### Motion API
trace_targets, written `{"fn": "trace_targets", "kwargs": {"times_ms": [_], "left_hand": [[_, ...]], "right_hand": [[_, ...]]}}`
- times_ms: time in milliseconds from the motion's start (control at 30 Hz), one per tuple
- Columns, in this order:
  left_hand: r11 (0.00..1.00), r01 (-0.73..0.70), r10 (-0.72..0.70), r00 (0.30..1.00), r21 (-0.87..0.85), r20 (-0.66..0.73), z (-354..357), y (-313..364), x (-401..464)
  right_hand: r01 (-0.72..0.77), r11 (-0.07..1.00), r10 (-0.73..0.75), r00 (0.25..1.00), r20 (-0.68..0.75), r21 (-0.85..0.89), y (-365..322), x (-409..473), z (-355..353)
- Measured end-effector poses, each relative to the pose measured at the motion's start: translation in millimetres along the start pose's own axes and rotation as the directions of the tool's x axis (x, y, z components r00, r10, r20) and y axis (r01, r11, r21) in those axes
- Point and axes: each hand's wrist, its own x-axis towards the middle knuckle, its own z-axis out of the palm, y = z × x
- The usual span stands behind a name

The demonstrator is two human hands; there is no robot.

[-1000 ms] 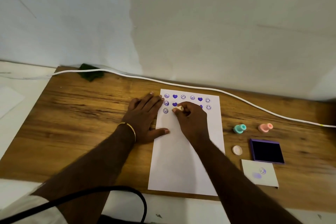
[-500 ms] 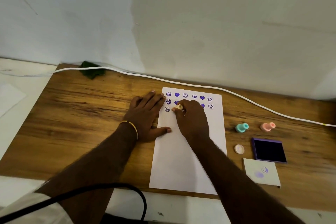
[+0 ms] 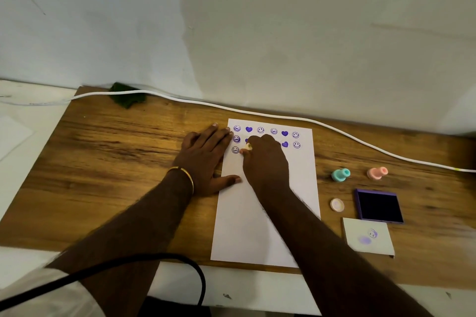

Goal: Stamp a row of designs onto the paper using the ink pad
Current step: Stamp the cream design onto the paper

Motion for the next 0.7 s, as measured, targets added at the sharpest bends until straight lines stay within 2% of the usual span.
{"fn": "trace_targets", "kwargs": {"times_ms": [267, 700], "left_hand": [[1.000, -0.009, 0.009, 1.000, 0.007, 0.016, -6.7, 0.2, -2.5], [1.000, -0.004, 0.004, 0.999, 0.009, 0.036, -9.3, 0.0, -3.4]], "right_hand": [[0.013, 0.999, -0.011, 0.999, 0.047, -0.032, -4.9, 5.0, -3.4], [0.045, 0.997, -0.044, 0.999, 0.026, -0.058, -9.4, 2.4, -1.4]]}}
